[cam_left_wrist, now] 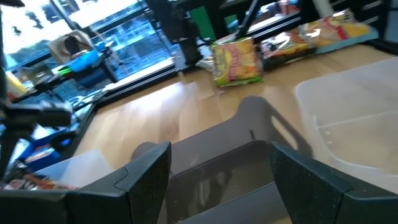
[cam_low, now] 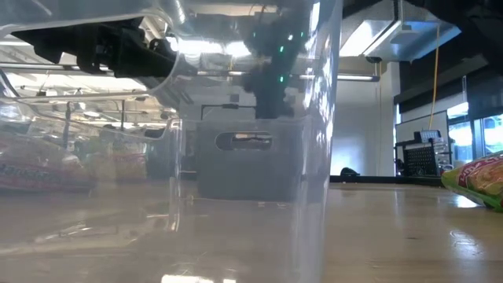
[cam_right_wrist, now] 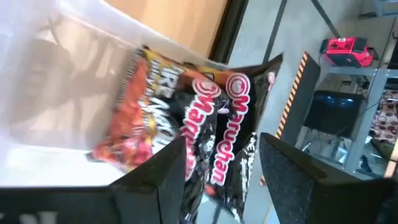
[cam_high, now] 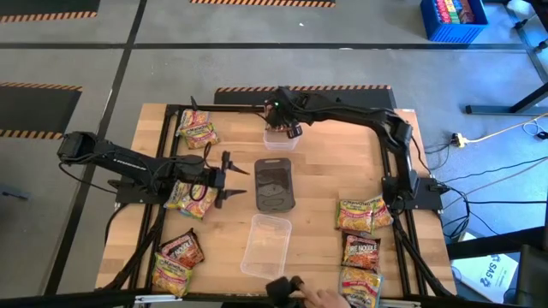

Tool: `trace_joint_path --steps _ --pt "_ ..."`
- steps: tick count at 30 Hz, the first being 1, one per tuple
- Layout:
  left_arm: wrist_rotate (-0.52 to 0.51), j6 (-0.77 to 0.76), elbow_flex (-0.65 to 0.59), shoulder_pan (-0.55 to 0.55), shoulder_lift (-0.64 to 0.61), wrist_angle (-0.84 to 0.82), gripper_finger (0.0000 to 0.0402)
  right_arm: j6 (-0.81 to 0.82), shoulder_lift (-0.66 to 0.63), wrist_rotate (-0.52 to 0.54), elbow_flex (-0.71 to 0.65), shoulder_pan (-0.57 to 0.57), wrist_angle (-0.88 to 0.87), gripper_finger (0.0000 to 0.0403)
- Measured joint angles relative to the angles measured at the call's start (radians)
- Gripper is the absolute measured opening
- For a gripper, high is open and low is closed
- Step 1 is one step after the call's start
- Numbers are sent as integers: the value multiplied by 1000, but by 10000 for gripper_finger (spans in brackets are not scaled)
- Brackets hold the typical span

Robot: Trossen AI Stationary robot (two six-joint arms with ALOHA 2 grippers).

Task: Sort Maruchan noodles
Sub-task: Put the left black noodle pack into the top transparent bin

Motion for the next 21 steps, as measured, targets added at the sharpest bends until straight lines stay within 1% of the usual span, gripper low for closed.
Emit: trace_joint_path --steps 3,5,7,9,11,13,16,19,21 --pt "58 -5 0 -1 0 -3 265 93 -61 -10 0 29 -93 182" --pt "112 -8 0 -1 0 -4 265 179 -107 -52 1 52 -186 182" --pt "162 -23 0 -1 0 -4 265 280 -154 -138 1 71 -299 182" --pt "196 -41 0 -1 0 -3 265 362 -196 -276 0 76 -417 182" --pt "233 -86 0 -4 0 -3 265 443 -242 -409 -28 76 -490 182" --pt "261 -124 0 -11 0 -3 265 504 -300 -483 -85 75 -518 182" --pt "265 -155 0 -27 0 1 265 562 -397 -514 -203 88 -498 182" --pt "201 -192 0 -48 0 37 265 609 -497 -514 -344 116 -420 182" --pt "143 -213 0 -59 8 57 265 632 -567 -510 -444 138 -336 182"
